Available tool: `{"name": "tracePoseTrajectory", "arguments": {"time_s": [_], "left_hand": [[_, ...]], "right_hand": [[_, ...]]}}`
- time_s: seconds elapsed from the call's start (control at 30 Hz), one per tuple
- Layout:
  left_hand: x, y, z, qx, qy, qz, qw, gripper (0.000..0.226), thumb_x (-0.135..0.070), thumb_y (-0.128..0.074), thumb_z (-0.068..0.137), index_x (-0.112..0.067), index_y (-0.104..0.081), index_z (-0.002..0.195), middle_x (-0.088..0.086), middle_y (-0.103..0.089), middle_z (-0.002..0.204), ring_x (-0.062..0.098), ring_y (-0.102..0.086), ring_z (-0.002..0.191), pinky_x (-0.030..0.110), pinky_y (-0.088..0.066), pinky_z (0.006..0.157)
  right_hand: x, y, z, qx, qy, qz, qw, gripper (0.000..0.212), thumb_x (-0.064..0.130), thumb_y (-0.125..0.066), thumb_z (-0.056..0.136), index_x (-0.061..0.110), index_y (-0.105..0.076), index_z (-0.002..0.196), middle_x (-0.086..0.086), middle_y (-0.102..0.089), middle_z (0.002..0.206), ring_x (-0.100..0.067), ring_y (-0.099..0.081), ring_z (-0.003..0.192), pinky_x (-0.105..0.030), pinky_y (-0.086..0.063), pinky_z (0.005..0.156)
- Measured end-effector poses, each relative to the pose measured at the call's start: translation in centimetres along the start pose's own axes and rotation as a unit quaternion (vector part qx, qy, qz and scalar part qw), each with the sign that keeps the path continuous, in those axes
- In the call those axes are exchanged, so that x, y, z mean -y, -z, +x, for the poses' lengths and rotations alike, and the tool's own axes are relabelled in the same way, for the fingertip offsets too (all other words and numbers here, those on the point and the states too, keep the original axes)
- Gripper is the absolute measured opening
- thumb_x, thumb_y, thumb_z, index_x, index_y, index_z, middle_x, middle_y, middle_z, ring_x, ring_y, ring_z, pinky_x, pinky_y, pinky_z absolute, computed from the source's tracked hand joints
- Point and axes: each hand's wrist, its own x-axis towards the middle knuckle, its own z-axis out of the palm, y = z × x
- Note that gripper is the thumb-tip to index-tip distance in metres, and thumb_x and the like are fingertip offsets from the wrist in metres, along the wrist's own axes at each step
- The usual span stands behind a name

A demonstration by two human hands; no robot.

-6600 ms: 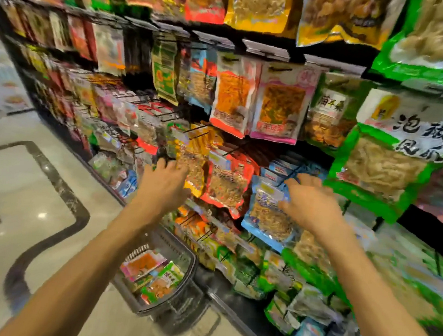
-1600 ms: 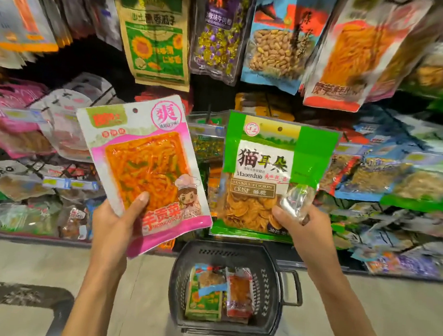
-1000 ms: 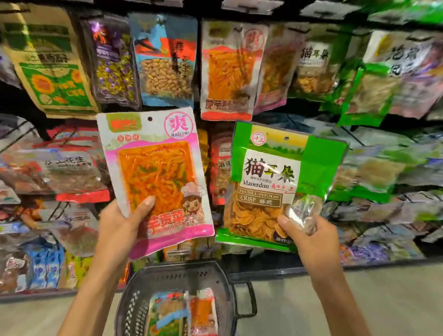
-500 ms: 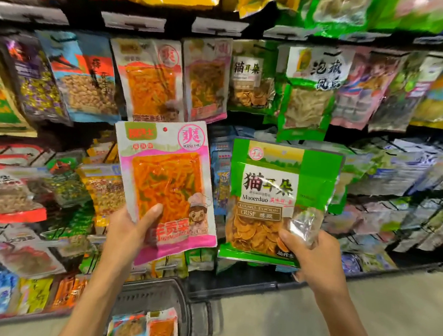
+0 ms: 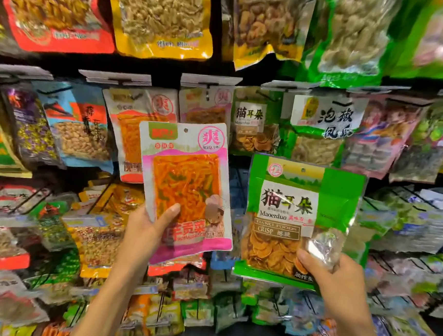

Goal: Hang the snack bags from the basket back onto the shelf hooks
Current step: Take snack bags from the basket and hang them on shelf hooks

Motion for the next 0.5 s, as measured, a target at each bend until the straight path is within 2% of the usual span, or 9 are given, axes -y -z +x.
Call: {"name": "tracePoseTrajectory", "arguments": {"time_s": [0.17,0.33,0.43,0.5], "left_hand": [[-1.1,-2.0,3.5,0.001,-0.021,-0.001,1.000,0.023,-0.031,-0.068,0.088,-0.015,-0.069,0.105,-0.005,-0.077,0.093,0.012,-0.074,0.086,0.027,-0.059,0.073],[-1.6,-3.2,5.0,0.005,-0.031,-0.009,0.999,0.020,-0.028,-0.067,0.090,-0.013,-0.068,0.104,-0.003,-0.077,0.093,0.013,-0.074,0.086,0.024,-0.057,0.072],[-1.8,-3.6,5.9,-0.002,-0.035,-0.010,0.999,0.019,-0.028,-0.067,0.091,-0.013,-0.068,0.102,-0.002,-0.077,0.092,0.014,-0.074,0.085,0.022,-0.058,0.068],[-2.0,-3.9,6.3,-0.002,-0.042,-0.010,0.999,0.019,-0.027,-0.066,0.091,-0.012,-0.068,0.103,0.000,-0.077,0.093,0.016,-0.074,0.086,0.026,-0.059,0.072]], "right_hand": [[0.1,0.1,2.8,-0.004,-0.007,-0.002,1.000,0.010,0.022,-0.078,0.081,0.026,-0.069,0.082,0.008,-0.073,0.087,-0.011,-0.065,0.085,-0.026,-0.045,0.067],[0.8,0.2,4.4,-0.008,-0.012,0.015,1.000,0.012,0.019,-0.077,0.080,0.021,-0.066,0.076,0.008,-0.065,0.068,-0.014,-0.058,0.070,-0.028,-0.039,0.059],[1.0,0.2,5.6,0.000,-0.008,0.016,1.000,0.008,0.020,-0.077,0.081,0.019,-0.069,0.081,0.005,-0.070,0.077,-0.015,-0.062,0.076,-0.028,-0.041,0.061],[1.3,0.0,6.4,0.004,0.000,0.017,1.000,0.009,0.020,-0.077,0.081,0.019,-0.068,0.079,0.010,-0.070,0.072,-0.016,-0.061,0.075,-0.028,-0.040,0.060]]}}
